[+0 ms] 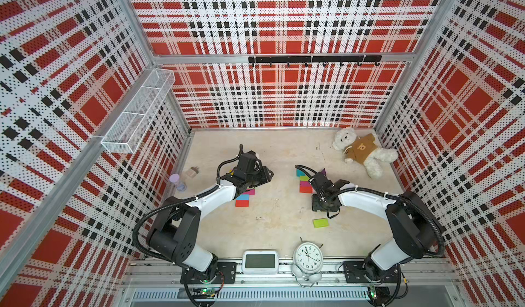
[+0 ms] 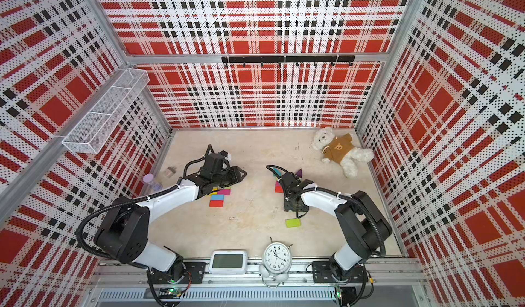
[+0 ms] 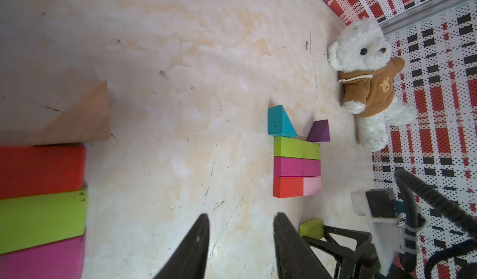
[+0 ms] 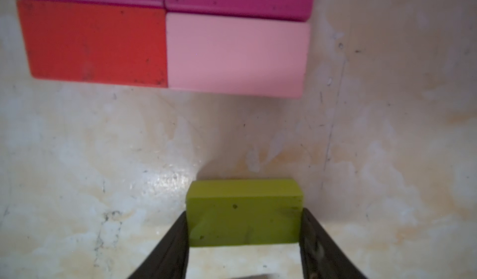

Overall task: Assemble a carrot with building blocks
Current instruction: Pick up the building block from the center of the board, then assemble the building block at the center of the board.

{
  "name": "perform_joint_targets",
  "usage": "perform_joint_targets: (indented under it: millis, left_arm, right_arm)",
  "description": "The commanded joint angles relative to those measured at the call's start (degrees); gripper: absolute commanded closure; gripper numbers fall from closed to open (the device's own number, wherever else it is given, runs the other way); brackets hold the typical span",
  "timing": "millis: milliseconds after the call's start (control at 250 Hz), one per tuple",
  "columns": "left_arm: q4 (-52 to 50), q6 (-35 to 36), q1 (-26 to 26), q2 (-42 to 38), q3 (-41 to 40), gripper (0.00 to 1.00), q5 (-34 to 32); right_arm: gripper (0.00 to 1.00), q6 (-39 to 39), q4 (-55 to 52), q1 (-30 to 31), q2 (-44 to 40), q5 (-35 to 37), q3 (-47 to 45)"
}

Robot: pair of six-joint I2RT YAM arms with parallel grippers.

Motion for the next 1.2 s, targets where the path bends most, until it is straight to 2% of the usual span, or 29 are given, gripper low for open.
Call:
perform_joint_targets:
  millis: [0, 556, 1197]
  left_arm:
    - [2.22, 0.52, 0.69, 1.00, 1.80, 0.55, 1.68]
    - [3.82, 0.23, 2.31, 1.49, 0.95, 0.55, 4.18]
    - [4.43, -0.30, 2.61, 2.46, 0.96, 0.55, 4.82]
  right_arm:
    - [0.40, 5.88, -0.86, 0.69, 1.47, 1.86, 1.71]
    - [0.41, 5.55, -1.54, 1.62, 9.99, 3.07, 11.18]
    - [0.39, 3.18, -2.60, 1.63, 11.91, 4.22, 14.28]
